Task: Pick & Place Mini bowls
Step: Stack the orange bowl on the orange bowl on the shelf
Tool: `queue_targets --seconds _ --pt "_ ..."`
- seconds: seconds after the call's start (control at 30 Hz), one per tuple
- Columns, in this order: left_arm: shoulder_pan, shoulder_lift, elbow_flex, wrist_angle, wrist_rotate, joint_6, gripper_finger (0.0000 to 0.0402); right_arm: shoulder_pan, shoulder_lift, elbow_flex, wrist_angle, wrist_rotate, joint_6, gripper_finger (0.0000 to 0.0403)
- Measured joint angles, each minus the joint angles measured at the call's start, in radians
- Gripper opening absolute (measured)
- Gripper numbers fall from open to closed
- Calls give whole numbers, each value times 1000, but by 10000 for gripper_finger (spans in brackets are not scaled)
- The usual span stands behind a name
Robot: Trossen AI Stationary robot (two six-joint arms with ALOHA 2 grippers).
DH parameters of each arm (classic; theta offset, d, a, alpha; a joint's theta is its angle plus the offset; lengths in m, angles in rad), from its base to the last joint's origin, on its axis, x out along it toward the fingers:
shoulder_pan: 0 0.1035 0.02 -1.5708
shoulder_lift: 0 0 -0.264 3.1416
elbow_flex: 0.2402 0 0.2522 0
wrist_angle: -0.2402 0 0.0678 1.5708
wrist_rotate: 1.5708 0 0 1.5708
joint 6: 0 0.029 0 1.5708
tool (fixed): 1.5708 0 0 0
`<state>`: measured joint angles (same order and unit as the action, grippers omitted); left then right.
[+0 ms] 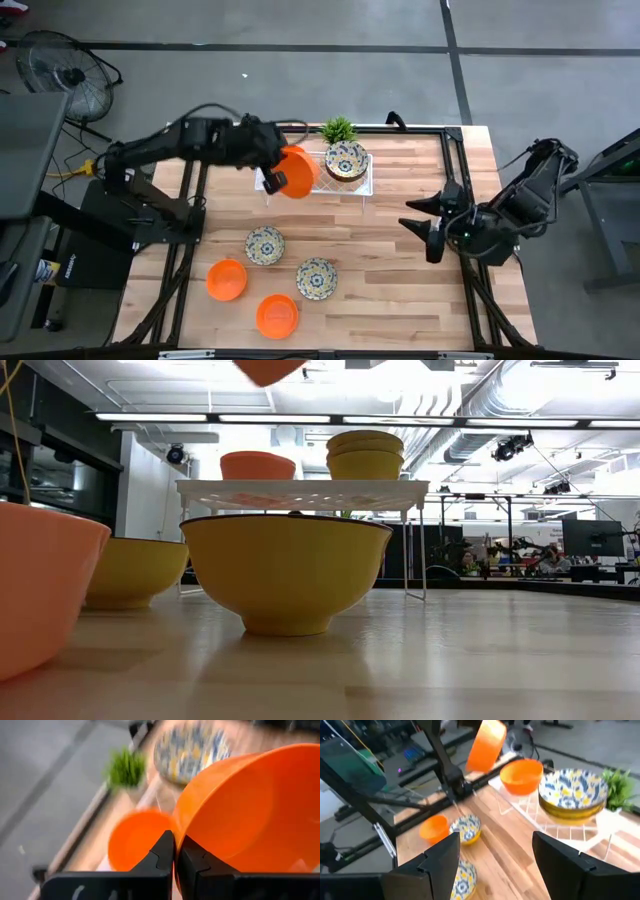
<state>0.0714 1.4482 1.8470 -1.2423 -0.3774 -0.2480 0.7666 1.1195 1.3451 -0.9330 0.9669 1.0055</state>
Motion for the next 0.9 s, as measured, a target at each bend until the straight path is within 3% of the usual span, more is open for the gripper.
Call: queue_targets --seconds 0.1,0.3,0.43,0.7,0.9 --pt "94 0 12 -110 78 28 0 0 8 -11 -34 -23 42 236" --pt "241 48 8 -138 135 58 0 -1 13 -76 -24 -53 121 236" --pt "340 85 7 -138 237 99 0 -1 13 -137 -6 -94 195 236" --pt "439 153 10 -165 368 139 0 -1 13 -257 125 -191 255 236" --pt "475 170 9 -199 377 165 0 -1 13 -366 314 -227 256 236"
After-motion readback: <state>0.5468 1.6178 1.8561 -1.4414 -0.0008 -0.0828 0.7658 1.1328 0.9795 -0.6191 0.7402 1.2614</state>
